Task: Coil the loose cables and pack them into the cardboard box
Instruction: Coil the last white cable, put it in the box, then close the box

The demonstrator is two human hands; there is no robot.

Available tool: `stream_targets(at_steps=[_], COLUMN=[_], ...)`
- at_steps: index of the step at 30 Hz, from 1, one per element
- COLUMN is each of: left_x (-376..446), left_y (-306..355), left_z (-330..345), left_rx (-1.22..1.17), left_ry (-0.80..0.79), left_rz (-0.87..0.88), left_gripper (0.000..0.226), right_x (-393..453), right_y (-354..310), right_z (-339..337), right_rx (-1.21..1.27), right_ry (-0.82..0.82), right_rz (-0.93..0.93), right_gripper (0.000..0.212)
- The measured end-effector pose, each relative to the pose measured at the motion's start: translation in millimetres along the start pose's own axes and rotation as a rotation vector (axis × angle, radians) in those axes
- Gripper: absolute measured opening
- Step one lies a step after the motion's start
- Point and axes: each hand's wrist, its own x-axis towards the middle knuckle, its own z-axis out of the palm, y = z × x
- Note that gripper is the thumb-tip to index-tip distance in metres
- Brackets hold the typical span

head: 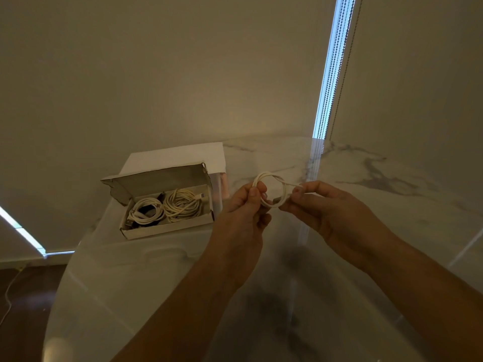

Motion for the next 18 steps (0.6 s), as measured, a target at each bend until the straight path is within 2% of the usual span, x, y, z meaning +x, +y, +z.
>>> stream_targets(at_steps=[4,8,12,16,18], left_x=[-1.2,-1.2,-0.7,1.0,1.1], left_y=[-1.3,-3.1,-3.3,-2.6,-3.0], left_z=[2.7,2.6,1.0,-0.5,-1.1], left_rx=[-0.050,-0.086,-0.104,-0.178,-0.189], left_ry=[0.001,-0.019,-0.014,-0.011,-0.021], left_rz=[-0.013,-0.013,-0.029,-0.042,-0.031], left_gripper=[0.023,0.025,0.025,0.024,0.024], right_x=[-2.4,-4.0,-6.0,-7.6,-7.4], right_y=[-1.1,1.4,3.1,1.1,0.4], right_z=[3.2,5.5,7.8,8.6,7.6], right_rx=[0.052,-0.002,-0.165,-0.385,-0.447], right_ry=[-0.025,-0.044,-0.031,0.014,0.020], right_rz=[0.036,0.055,0.044,-0.002,-0.028], right_gripper=[0.033,0.028,0.016,0.016,0.009])
